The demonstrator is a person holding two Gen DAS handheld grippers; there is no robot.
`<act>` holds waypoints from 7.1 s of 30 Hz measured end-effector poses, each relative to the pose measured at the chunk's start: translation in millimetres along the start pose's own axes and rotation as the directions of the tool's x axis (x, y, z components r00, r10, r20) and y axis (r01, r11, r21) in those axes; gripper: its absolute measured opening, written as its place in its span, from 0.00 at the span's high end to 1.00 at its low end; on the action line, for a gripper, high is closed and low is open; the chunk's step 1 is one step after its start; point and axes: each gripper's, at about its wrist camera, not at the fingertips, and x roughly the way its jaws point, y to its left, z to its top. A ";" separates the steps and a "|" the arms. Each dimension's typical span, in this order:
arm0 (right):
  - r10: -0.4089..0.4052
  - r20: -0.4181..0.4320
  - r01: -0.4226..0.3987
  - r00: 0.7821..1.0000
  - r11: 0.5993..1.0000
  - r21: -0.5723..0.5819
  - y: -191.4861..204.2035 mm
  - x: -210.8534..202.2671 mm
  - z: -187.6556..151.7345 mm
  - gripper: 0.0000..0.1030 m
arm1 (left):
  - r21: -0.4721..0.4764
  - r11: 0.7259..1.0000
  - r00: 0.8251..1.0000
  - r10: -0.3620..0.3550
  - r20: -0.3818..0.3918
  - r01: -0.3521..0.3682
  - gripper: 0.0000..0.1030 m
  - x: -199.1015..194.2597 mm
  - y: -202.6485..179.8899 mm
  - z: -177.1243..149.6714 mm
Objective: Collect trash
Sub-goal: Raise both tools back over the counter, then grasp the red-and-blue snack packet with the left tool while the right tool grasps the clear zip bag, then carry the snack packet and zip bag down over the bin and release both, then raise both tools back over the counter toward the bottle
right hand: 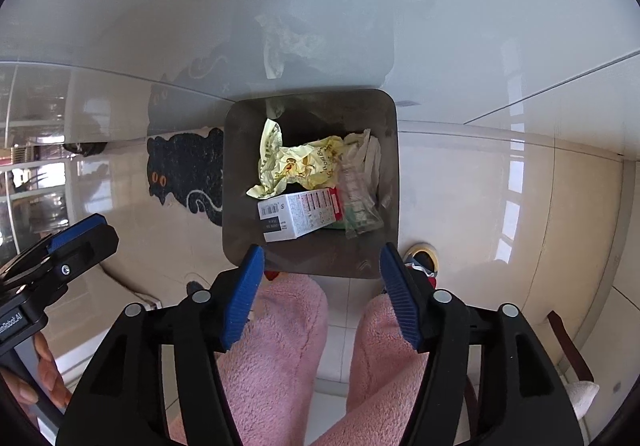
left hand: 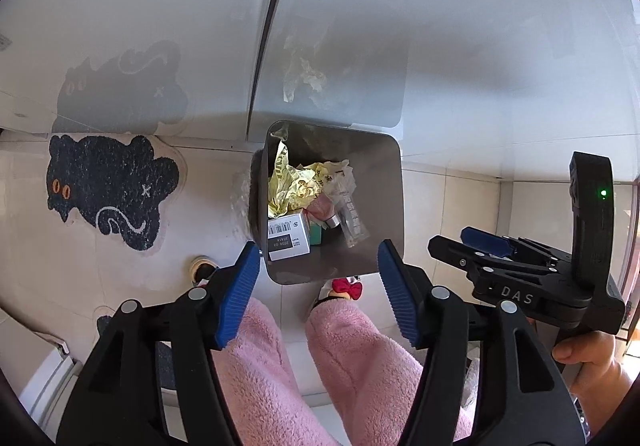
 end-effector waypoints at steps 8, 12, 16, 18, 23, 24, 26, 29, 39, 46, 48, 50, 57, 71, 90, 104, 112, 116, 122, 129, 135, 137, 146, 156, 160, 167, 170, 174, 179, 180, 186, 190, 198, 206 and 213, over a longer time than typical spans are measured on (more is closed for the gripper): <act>-0.002 0.138 0.007 0.990 0.999 -0.035 -2.1 -101.2 -36.6 0.10 | 0.053 0.999 0.997 0.002 0.074 -0.006 0.20 -66.0 -25.9 -14.4; -0.002 0.226 0.013 0.974 0.999 -0.046 -6.1 -162.4 -53.2 0.03 | 0.109 0.994 0.990 0.001 0.144 -0.017 0.14 -112.3 -46.2 -20.7; 0.005 0.322 0.009 0.947 0.999 -0.043 -13.4 -224.2 -66.4 0.03 | 0.159 0.987 0.970 -0.010 0.244 -0.029 0.08 -169.7 -68.6 -25.6; 0.007 0.385 0.009 0.923 0.999 -0.040 -16.4 -257.6 -72.3 0.03 | 0.184 0.982 0.954 -0.027 0.300 -0.030 0.08 -199.4 -80.4 -26.1; -0.001 0.549 0.020 0.836 0.999 -0.029 -23.7 -338.9 -69.2 0.03 | 0.243 0.969 0.904 -0.060 0.423 -0.049 0.08 -261.6 -107.9 -13.9; -0.003 0.580 0.019 0.815 1.000 -0.022 -25.8 -353.3 -65.7 0.03 | 0.254 0.966 0.892 -0.067 0.447 -0.054 0.08 -272.3 -113.9 -8.6; -0.011 0.631 0.018 0.776 1.000 -0.005 -31.1 -375.4 -54.3 0.03 | 0.272 0.960 0.869 -0.076 0.489 -0.069 0.08 -289.5 -124.5 2.0; -0.043 0.666 0.025 0.744 0.999 0.037 -43.6 -398.5 -32.6 0.03 | 0.295 0.951 0.837 -0.087 0.541 -0.092 0.08 -310.3 -136.7 21.6; -0.103 0.703 0.023 0.703 0.992 0.122 -80.8 -431.6 39.1 0.04 | 0.332 0.926 0.750 -0.088 0.656 -0.182 0.08 -331.7 -161.5 110.6; -0.134 0.682 -0.005 0.719 0.980 0.198 -107.5 -425.8 90.0 0.11 | 0.345 0.909 0.751 -0.055 0.657 -0.235 0.08 -315.6 -166.5 166.9; -0.139 0.668 -0.018 0.731 0.974 0.224 -113.6 -422.2 104.3 0.17 | 0.347 0.906 0.760 -0.046 0.648 -0.241 0.08 -307.4 -165.9 180.0; -0.162 0.658 -0.008 0.735 0.969 0.246 -118.2 -418.7 117.8 0.18 | 0.346 0.903 0.762 -0.031 0.647 -0.257 0.08 -299.8 -165.1 190.1; -0.208 0.624 0.030 0.753 0.959 0.283 -128.1 -401.7 151.2 0.21 | 0.364 0.888 0.790 -0.003 0.613 -0.280 0.08 -276.6 -165.8 217.0; -0.206 0.579 0.075 0.789 0.968 0.241 -125.1 -377.5 167.1 0.65 | 0.369 0.898 0.862 0.020 0.507 -0.238 0.48 -244.6 -162.4 241.7; -0.116 0.699 0.035 0.706 0.991 0.130 -96.7 -432.6 88.9 0.78 | 0.401 0.899 0.827 -0.088 0.555 -0.174 0.98 -305.8 -177.0 163.3; 0.088 0.609 -0.004 0.788 0.991 -0.137 -12.1 -399.4 -21.0 0.78 | 0.434 0.895 0.845 -0.154 0.512 -0.101 0.98 -322.7 -181.5 29.6; 0.132 0.490 -0.027 0.862 0.976 -0.216 15.6 -340.8 -67.2 0.78 | 0.397 0.915 0.879 -0.133 0.457 -0.068 0.98 -289.2 -158.3 -32.1; 0.123 0.428 -0.032 0.895 0.977 -0.212 20.1 -302.8 -72.6 0.78 | 0.371 0.928 0.910 -0.122 0.396 -0.037 0.98 -256.5 -143.1 -44.7; 0.088 0.352 -0.023 0.932 0.982 -0.186 20.6 -237.8 -69.6 0.78 | 0.341 0.940 0.954 -0.092 0.285 -0.012 0.98 -187.7 -118.0 -48.1; 0.069 0.262 -0.031 0.963 0.989 -0.147 17.9 -158.7 -54.1 0.78 | 0.276 0.960 0.985 -0.089 0.150 0.045 0.98 -103.5 -81.1 -38.8; 0.061 0.195 -0.042 0.979 0.994 -0.101 13.3 -91.3 -34.9 0.78 | 0.243 0.966 0.990 -0.111 0.081 0.089 0.98 -40.9 -61.3 -23.8; 0.050 0.169 -0.035 0.984 0.996 -0.088 9.3 -69.7 -25.3 0.78 | 0.228 0.969 0.992 -0.112 0.066 0.095 0.98 -22.7 -56.3 -17.3; 0.004 0.099 0.002 0.995 0.998 -0.065 -6.2 -7.2 -6.7 0.78 | 0.190 0.978 0.996 -0.090 0.002 0.088 0.93 41.5 -37.7 -0.9; 0.002 0.040 0.000 0.999 0.998 -0.063 -10.5 22.5 0.6 0.77 | 0.152 0.984 0.995 -0.091 -0.029 0.095 0.68 63.8 -29.4 9.9; -0.003 0.024 0.004 1.000 0.998 -0.061 -7.9 31.5 4.9 0.76 | 0.142 0.985 0.996 -0.090 -0.027 0.093 0.52 61.5 -26.9 11.9; 0.003 0.009 -0.002 1.000 0.999 -0.041 -5.7 38.0 10.1 0.53 | 0.109 0.991 0.996 -0.084 0.006 0.082 0.46 37.0 -14.7 13.7; 0.009 0.020 -0.008 1.000 0.999 -0.043 -2.8 33.6 10.4 0.45 | 0.101 0.992 0.997 -0.075 0.019 0.073 0.46 25.6 -9.8 13.3; 0.007 0.033 -0.005 0.999 0.999 -0.047 0.0 20.0 9.0 0.34 | 0.091 0.994 0.998 -0.065 0.028 0.062 0.45 13.2 -5.8 11.5; 0.002 0.096 0.005 0.995 0.998 -0.068 0.6 -26.3 -8.6 0.20 | 0.114 0.992 0.997 -0.058 0.047 0.052 0.34 -15.7 -16.7 3.0; 0.003 0.111 0.006 0.994 0.997 -0.079 1.2 -38.9 -14.1 0.16 | 0.123 0.991 0.997 -0.057 0.056 0.050 0.32 -22.8 -19.9 0.4; 0.002 0.211 0.026 0.977 0.991 -0.132 -0.2 -126.4 -48.0 0.11 | 0.179 0.983 0.993 -0.061 0.106 0.041 0.21 -77.9 -49.6 -15.6; 0.006 0.288 0.025 0.958 0.994 -0.105 -13.9 -186.7 -62.1 0.03 | 0.200 0.979 0.983 -0.077 0.165 0.043 0.14 -125.3 -69.0 -21.0; 0.041 0.525 0.002 0.850 0.997 -0.081 -31.8 -323.3 -63.0 0.03 | 0.279 0.960 0.930 -0.132 0.343 0.034 0.08 -238.7 -113.8 -7.3; 0.008 0.674 0.062 0.738 0.995 -0.080 -32.9 -399.5 -1.0 0.03 | 0.406 0.914 0.875 -0.195 0.443 -0.002 0.08 -293.4 -172.6 53.3; -0.027 0.684 0.093 0.729 0.994 -0.060 -39.1 -414.6 58.2 0.03 | 0.497 0.867 0.869 -0.212 0.448 -0.044 0.08 -298.5 -208.7 114.5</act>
